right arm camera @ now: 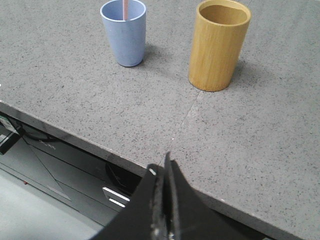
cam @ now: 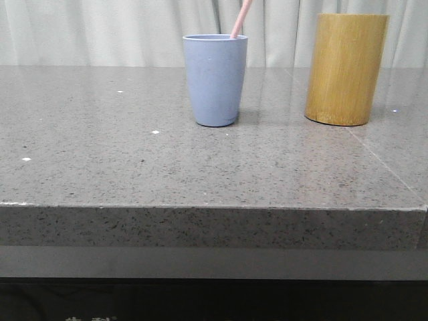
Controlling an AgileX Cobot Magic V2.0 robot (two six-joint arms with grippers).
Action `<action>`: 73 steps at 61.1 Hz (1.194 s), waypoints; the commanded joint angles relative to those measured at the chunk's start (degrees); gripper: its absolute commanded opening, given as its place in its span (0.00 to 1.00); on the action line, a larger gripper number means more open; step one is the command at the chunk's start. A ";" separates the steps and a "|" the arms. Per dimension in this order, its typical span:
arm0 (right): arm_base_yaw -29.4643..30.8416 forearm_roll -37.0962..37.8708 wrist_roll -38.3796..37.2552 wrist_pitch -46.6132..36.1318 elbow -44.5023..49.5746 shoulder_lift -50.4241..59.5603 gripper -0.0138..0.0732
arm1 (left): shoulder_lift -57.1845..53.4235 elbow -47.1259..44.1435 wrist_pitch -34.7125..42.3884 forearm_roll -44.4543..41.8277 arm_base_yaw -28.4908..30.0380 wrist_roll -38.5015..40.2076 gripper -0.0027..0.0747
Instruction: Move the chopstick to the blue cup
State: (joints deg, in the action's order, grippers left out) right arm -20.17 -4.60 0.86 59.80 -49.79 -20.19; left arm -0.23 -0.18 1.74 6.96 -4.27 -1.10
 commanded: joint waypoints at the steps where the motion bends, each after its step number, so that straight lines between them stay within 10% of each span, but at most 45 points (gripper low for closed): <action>1: 0.19 0.44 0.15 -3.74 -1.02 -0.62 0.08 | -1.44 -0.74 4.61 -0.01 0.05 0.50 0.01; 19: 1.28 1.13 0.15 -7.28 1.36 0.55 0.08 | -1.44 -0.74 4.61 -0.01 0.05 0.50 0.01; 48: 14.90 -1.23 0.15 -56.73 42.02 17.69 0.08 | -1.44 -0.74 4.61 -0.01 0.05 0.50 0.01; 73: 17.18 -1.30 0.15 -62.10 51.10 21.99 0.08 | -1.33 -0.74 4.61 -0.01 0.05 0.50 0.01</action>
State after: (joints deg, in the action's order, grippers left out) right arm -3.41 -5.64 0.86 3.02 1.55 0.46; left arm -0.23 -0.18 1.74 6.96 -4.27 -1.01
